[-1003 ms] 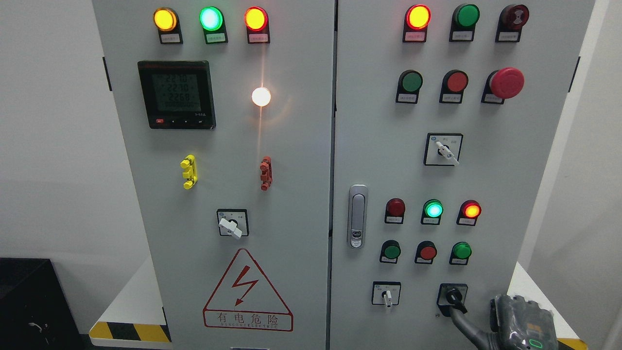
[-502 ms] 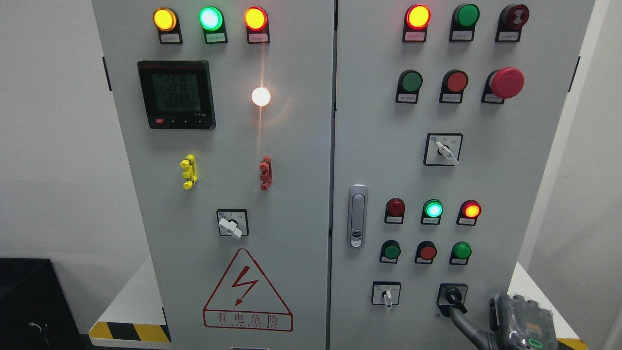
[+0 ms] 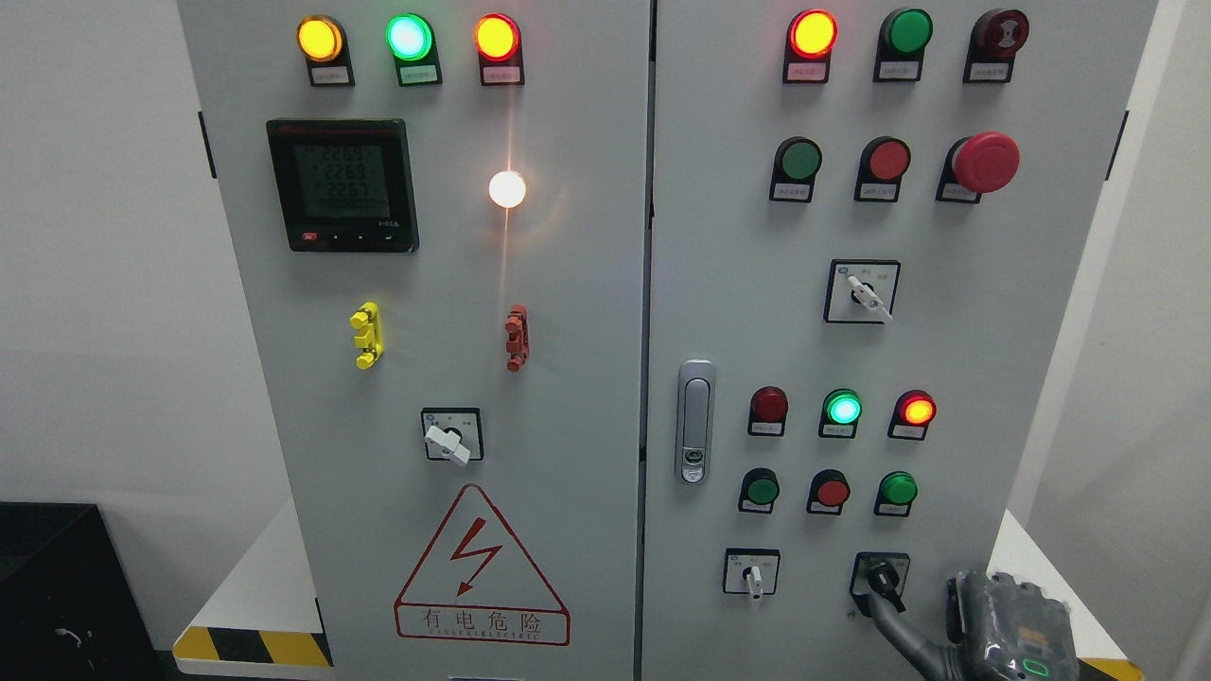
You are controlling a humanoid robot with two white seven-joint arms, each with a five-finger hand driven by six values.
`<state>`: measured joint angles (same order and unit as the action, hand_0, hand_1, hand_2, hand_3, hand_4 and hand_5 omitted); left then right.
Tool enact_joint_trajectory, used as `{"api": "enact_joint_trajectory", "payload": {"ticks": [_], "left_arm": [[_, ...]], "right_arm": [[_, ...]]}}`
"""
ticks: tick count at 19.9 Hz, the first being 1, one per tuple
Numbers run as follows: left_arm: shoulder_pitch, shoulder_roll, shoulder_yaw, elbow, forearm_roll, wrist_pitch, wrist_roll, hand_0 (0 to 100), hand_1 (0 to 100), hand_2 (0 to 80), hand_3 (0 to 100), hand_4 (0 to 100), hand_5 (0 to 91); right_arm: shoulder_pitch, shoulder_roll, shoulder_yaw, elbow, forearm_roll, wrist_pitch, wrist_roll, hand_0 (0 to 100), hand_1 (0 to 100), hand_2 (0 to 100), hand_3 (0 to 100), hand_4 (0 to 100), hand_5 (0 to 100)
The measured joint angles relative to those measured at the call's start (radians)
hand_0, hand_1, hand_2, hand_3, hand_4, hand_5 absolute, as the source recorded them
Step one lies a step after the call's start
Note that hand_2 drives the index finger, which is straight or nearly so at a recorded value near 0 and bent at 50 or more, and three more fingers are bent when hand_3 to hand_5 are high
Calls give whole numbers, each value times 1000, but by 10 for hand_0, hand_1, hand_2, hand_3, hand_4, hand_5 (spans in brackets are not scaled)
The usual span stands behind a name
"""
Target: Flip black knob to close circuit
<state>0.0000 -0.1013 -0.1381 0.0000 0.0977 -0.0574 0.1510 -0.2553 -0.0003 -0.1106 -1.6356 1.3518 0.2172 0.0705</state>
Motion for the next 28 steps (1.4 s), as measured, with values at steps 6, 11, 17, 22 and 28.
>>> {"api": "enact_joint_trajectory", "payload": {"ticks": [6, 11, 17, 22, 28], "left_arm": [[0, 0, 0, 0, 0, 0, 0, 120, 556, 0, 0, 0, 0], [0, 0, 0, 0, 0, 0, 0, 120, 556, 0, 0, 0, 0], [0, 0, 0, 0, -1, 0, 0, 120, 556, 0, 0, 0, 0], [0, 0, 0, 0, 0, 0, 0, 120, 556, 0, 0, 0, 0], [0, 0, 0, 0, 0, 0, 0, 120, 556, 0, 0, 0, 0]], "right_arm": [[11, 0, 21, -1, -1, -1, -4, 0, 12, 935, 1000, 948, 996], [28, 0, 50, -10, -8, -3, -11, 0, 16, 934, 1000, 947, 996], [69, 0, 75, -57, -31, -4, -14, 0, 20, 907, 1000, 944, 997], [131, 0, 88, -118, -61, -4, -20, 0, 28, 839, 1000, 910, 962], [208, 0, 98, -193, -179, -6, -80, 0, 83, 644, 924, 827, 773]]}}
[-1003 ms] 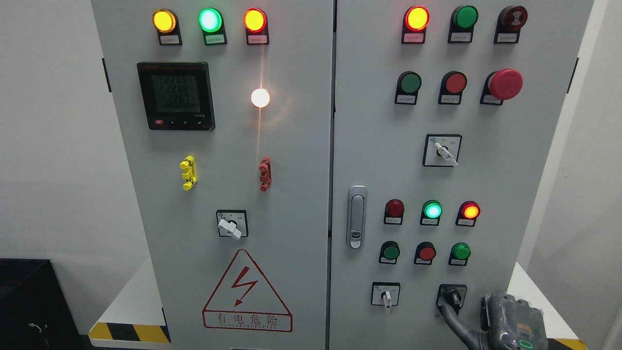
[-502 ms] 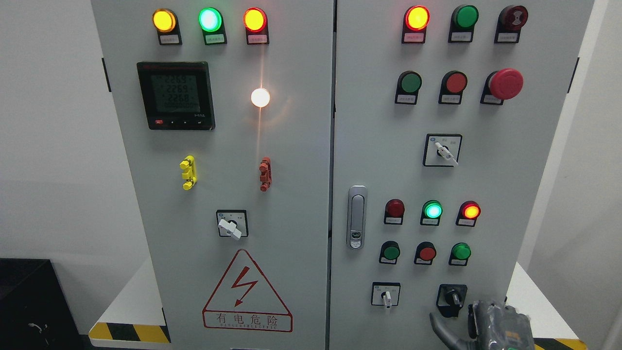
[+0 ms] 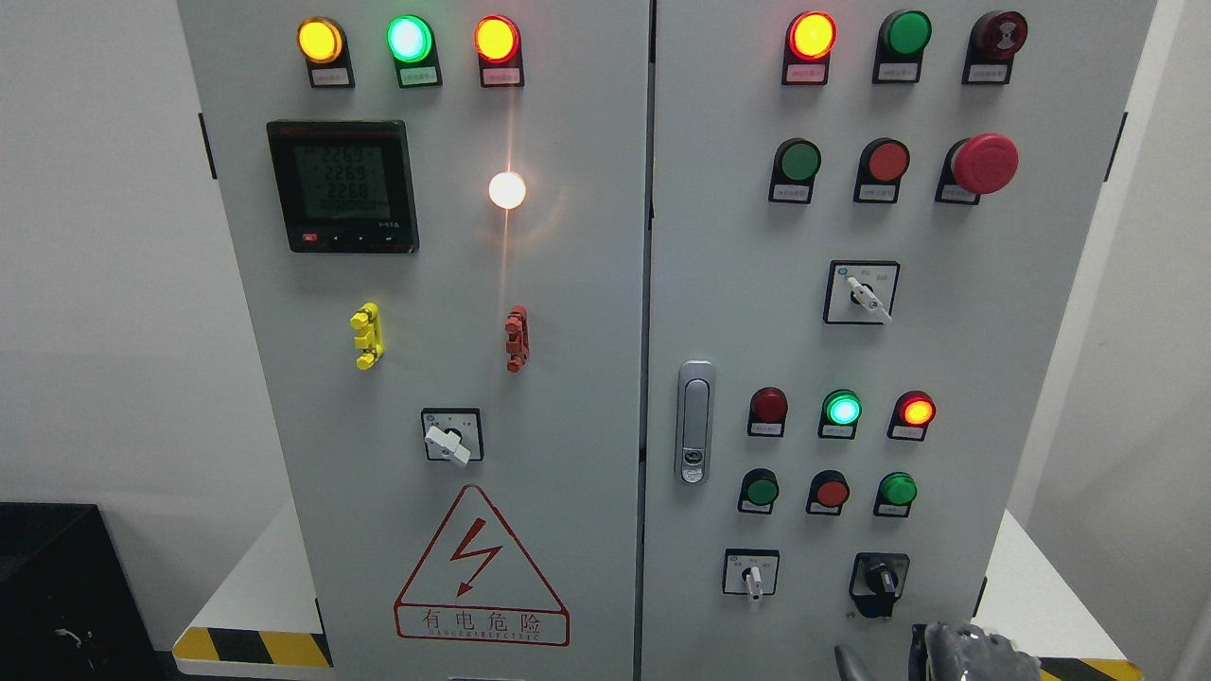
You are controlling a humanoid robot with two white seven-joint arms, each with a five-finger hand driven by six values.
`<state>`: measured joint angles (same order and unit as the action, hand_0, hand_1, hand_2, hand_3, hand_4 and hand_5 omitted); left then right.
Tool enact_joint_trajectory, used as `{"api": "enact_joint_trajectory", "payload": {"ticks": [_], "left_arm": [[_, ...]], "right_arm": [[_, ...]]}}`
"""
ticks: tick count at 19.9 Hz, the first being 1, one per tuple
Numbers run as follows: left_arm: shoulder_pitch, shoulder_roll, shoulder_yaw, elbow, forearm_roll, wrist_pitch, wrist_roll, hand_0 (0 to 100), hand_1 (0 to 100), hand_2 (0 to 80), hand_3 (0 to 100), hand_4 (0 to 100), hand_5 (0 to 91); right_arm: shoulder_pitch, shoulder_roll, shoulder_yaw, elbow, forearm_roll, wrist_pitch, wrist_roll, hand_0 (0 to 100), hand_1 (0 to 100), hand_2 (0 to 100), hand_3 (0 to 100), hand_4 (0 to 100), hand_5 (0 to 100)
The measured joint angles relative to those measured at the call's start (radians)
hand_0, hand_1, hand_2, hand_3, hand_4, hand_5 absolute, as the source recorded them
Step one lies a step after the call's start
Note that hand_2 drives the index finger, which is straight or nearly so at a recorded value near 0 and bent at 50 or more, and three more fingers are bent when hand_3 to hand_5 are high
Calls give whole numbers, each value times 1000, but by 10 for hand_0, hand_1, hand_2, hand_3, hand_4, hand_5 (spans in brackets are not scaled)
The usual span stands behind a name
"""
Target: Flip black knob to close circuit
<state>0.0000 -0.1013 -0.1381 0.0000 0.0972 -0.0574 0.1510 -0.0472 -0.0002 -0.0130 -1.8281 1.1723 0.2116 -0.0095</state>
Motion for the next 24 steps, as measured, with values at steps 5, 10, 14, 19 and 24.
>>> {"api": "enact_joint_trajectory", "payload": {"ticks": [5, 10, 14, 19, 24], "left_arm": [[0, 0, 0, 0, 0, 0, 0, 120, 556, 0, 0, 0, 0], [0, 0, 0, 0, 1, 0, 0, 120, 556, 0, 0, 0, 0], [0, 0, 0, 0, 1, 0, 0, 120, 556, 0, 0, 0, 0], [0, 0, 0, 0, 1, 0, 0, 120, 556, 0, 0, 0, 0], [0, 0, 0, 0, 1, 0, 0, 120, 556, 0, 0, 0, 0]], "right_arm": [[81, 29, -6, -46, -184, -106, -39, 0, 99, 394, 615, 593, 541], [160, 63, -22, -76, -424, -189, -48, 0, 75, 233, 393, 397, 339], [193, 80, -31, -92, -638, -203, -50, 0, 46, 156, 288, 267, 195], [212, 95, -37, -103, -856, -236, -56, 0, 32, 118, 230, 202, 110], [228, 105, -40, -109, -994, -265, -34, 0, 23, 52, 131, 109, 33]]}}
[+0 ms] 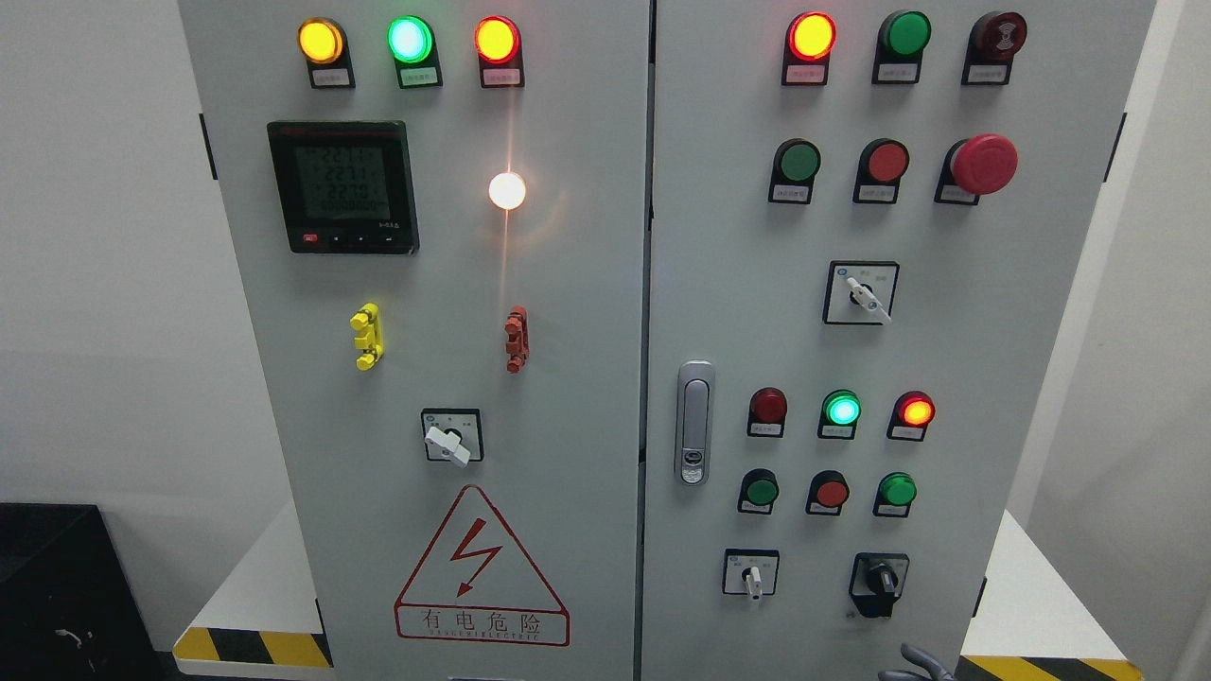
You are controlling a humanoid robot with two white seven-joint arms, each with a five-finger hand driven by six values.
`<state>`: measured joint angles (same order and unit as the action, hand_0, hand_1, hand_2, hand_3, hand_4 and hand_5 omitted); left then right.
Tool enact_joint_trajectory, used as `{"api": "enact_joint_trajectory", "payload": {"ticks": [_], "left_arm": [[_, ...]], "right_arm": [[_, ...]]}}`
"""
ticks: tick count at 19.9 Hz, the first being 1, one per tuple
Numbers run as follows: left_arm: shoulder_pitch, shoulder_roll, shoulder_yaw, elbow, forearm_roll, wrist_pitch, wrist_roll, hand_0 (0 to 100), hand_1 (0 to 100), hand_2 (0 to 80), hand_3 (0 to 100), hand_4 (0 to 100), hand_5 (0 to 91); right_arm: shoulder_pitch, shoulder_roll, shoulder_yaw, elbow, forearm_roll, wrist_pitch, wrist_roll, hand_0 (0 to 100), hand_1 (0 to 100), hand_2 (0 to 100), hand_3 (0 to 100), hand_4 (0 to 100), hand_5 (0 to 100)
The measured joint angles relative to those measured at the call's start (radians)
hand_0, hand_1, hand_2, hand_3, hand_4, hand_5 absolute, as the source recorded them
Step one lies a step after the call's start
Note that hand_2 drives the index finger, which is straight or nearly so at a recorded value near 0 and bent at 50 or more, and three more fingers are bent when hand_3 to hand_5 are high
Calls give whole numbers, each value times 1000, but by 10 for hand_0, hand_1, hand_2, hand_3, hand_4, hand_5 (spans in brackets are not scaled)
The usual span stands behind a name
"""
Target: Flip black knob to close circuit
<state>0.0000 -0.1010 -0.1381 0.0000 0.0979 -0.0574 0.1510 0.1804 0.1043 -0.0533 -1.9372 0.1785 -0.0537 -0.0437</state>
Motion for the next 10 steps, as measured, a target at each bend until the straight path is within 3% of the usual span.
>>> {"api": "enact_joint_trajectory", "payload": {"ticks": [4, 10], "left_arm": [[0, 0, 0, 0, 0, 0, 0, 120, 556, 0, 0, 0, 0], [0, 0, 0, 0, -1, 0, 0, 120, 556, 0, 0, 0, 0]], "right_arm": [[12, 5, -1, -4, -66, -11, 29, 0, 20, 17, 87, 63, 0], [27, 10, -3, -8, -115, -45, 39, 0, 9, 2, 59, 26, 0]]}}
